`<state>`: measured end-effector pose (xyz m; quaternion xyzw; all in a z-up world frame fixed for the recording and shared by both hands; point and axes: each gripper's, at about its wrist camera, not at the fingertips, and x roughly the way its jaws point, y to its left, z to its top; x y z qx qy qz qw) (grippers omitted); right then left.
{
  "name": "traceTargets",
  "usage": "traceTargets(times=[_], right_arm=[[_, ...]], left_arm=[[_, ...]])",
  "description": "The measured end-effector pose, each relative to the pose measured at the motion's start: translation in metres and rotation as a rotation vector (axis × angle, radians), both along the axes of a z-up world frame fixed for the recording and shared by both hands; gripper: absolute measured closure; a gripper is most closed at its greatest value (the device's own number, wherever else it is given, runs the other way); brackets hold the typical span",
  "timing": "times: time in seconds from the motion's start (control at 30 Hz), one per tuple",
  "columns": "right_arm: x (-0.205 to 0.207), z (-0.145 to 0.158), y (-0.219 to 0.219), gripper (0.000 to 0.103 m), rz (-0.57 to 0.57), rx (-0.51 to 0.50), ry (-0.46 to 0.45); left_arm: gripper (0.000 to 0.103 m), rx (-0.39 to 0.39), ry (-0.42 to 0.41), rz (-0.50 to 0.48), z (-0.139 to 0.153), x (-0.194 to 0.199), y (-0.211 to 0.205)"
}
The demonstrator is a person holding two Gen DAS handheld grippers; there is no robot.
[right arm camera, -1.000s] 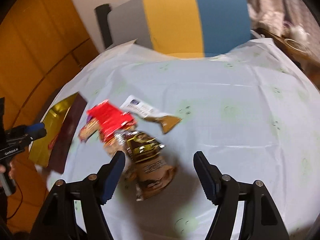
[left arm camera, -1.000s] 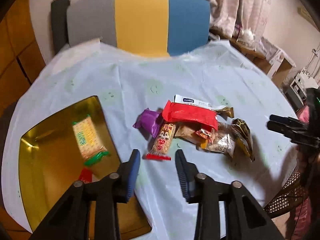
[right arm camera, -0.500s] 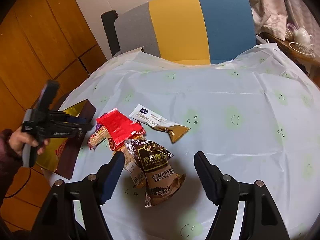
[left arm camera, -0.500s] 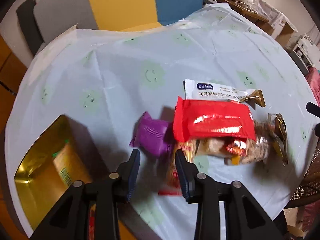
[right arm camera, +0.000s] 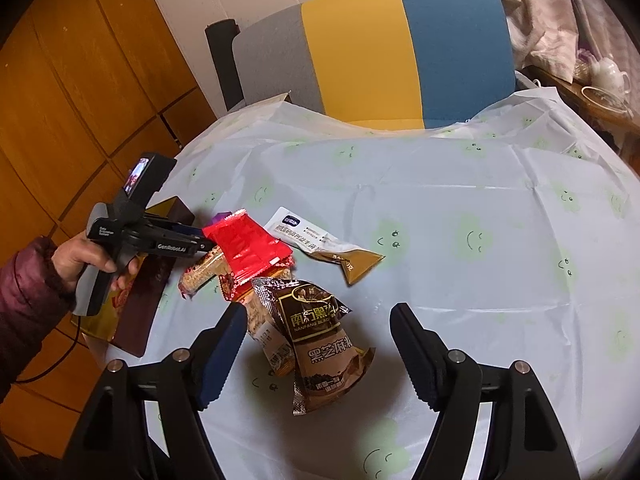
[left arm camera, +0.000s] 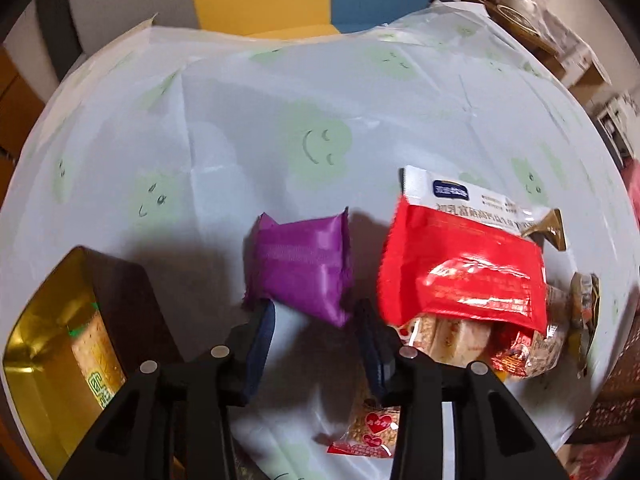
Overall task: Organize snacks
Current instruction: 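Reach the left tool to the purple packet and close on it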
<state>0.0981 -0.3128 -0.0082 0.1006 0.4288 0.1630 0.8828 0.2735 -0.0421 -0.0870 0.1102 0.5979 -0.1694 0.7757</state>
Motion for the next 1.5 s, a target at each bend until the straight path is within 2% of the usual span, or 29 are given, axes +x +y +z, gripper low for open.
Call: traceTargets(times=[0.1, 0.2, 0.27, 0.33, 0.43, 0.57, 0.63, 0.67, 0.8, 0.97, 1.03, 1.07, 1.1, 1.17, 1.27, 1.33, 1.4, 1.5], right_arm=[[0.0, -0.001, 0.0, 0.028, -0.003, 0.002, 0.004], [0.002, -0.002, 0.0, 0.028, -0.001, 0.001, 0.007], [0.002, -0.002, 0.002, 0.028, 0.001, -0.014, 0.006], [0.002, -0.003, 0.003, 0.028, 0.004, -0.019, 0.006], [0.002, -0.002, 0.003, 0.028, -0.001, -0.019, 0.005], [0.0, 0.0, 0.002, 0.026, -0.002, -0.016, -0.009], [-0.001, 0.001, 0.002, 0.025, -0.001, -0.016, -0.014], [-0.001, 0.001, 0.002, 0.025, 0.002, -0.015, -0.016], [-0.004, 0.004, 0.005, 0.025, 0.012, -0.029, -0.029], [-0.006, 0.008, 0.005, 0.022, 0.023, -0.015, -0.045], [-0.006, 0.009, 0.005, 0.022, 0.025, -0.009, -0.047], [-0.006, 0.01, 0.005, 0.022, 0.025, -0.007, -0.049], [-0.007, 0.01, 0.005, 0.022, 0.025, -0.004, -0.053], [-0.007, 0.011, 0.004, 0.022, 0.024, -0.002, -0.057], [-0.007, 0.012, 0.005, 0.022, 0.025, -0.011, -0.063], [-0.009, 0.013, 0.007, 0.022, 0.035, -0.017, -0.069], [-0.009, 0.012, 0.008, 0.022, 0.04, -0.022, -0.069], [-0.008, 0.01, 0.009, 0.022, 0.038, -0.033, -0.059]], left_arm=[[0.06, -0.048, 0.018, 0.004, 0.006, 0.001, 0.01], [0.058, -0.169, 0.064, 0.107, 0.013, 0.009, 0.029], [0.058, -0.289, 0.088, 0.19, 0.02, 0.015, 0.042], [0.058, -0.336, 0.135, 0.26, 0.018, 0.022, 0.048], [0.057, -0.321, 0.15, 0.324, 0.016, 0.025, 0.049], [0.042, -0.366, 0.237, 0.478, 0.007, 0.026, 0.055], [0.031, -0.356, 0.232, 0.491, 0.008, 0.027, 0.05], [0.029, -0.348, 0.219, 0.52, 0.009, 0.029, 0.051], [0.029, -0.36, 0.229, 0.625, 0.001, 0.037, 0.054], [0.031, -0.304, 0.225, 0.697, -0.015, 0.044, 0.041], [0.035, -0.28, 0.218, 0.671, -0.02, 0.048, 0.033], [0.045, -0.273, 0.218, 0.647, -0.02, 0.048, 0.028], [0.05, -0.272, 0.229, 0.619, -0.022, 0.048, 0.025], [0.051, -0.216, 0.193, 0.538, -0.021, 0.046, 0.014], [0.06, -0.222, 0.181, 0.501, -0.019, 0.044, 0.019], [0.06, -0.248, 0.203, 0.478, -0.019, 0.044, 0.025], [0.059, -0.229, 0.206, 0.488, -0.016, 0.045, 0.03], [0.052, -0.222, 0.197, 0.499, -0.012, 0.05, 0.035]])
